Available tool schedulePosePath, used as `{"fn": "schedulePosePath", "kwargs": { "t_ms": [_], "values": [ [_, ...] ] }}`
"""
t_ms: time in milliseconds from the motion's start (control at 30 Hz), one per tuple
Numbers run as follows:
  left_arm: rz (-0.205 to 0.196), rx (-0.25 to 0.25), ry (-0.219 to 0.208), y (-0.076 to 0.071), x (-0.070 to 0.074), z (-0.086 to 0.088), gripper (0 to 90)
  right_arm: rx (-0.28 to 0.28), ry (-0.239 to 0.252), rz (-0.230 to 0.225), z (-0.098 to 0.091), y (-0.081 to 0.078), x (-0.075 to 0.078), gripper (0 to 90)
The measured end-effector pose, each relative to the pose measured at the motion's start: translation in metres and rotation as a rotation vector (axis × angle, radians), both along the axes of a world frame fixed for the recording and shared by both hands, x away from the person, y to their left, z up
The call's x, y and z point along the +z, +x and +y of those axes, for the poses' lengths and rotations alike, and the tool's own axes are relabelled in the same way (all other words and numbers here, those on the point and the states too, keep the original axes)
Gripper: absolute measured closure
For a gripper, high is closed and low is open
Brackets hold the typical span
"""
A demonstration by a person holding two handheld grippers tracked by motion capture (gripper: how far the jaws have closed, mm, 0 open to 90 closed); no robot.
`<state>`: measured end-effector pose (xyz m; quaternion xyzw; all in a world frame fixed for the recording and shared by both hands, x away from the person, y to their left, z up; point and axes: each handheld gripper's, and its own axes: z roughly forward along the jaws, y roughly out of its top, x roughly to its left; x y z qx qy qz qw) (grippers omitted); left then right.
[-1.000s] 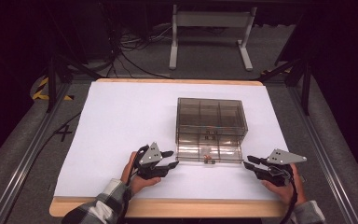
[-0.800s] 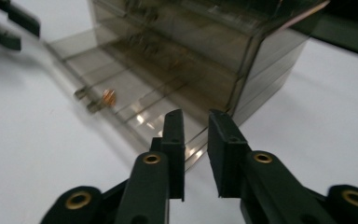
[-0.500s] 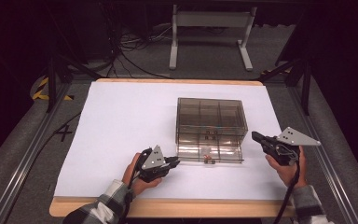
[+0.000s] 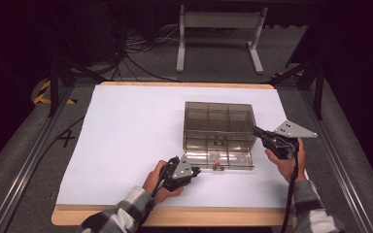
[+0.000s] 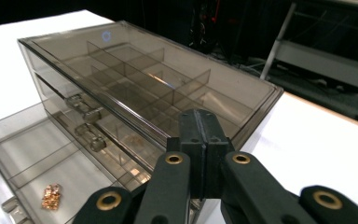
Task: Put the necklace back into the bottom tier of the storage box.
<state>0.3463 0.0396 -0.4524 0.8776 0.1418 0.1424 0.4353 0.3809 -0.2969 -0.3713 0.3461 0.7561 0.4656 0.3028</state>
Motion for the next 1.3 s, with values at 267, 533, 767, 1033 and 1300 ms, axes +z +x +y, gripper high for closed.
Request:
{"fn": "schedulePosePath", "kwargs": {
  "t_ms": [267, 533, 767, 1033, 1300],
  "values": [
    [-0.003, -0.004, 0.018, 0.005, 0.0, -0.017, 87.2, -0.063, -0.027, -0.001, -0.002, 0.004, -0.003, 90.0],
    [-0.003, 0.0, 0.058, 0.01, 0.0, -0.033, 89.3, -0.066, -0.012, 0.0, -0.002, 0.004, -0.004, 90.0],
    [0.004, 0.018, 0.076, 0.011, -0.001, -0.037, 89.6, -0.068, 0.005, -0.002, -0.002, 0.003, -0.006, 90.0],
    [0.011, 0.021, 0.082, 0.012, 0.0, -0.04, 89.7, -0.061, 0.017, 0.003, -0.004, 0.004, -0.006, 90.0],
    [0.013, 0.023, 0.101, 0.013, 0.002, -0.046, 89.9, -0.054, 0.017, 0.008, -0.005, 0.004, -0.006, 90.0]
  ]
}}
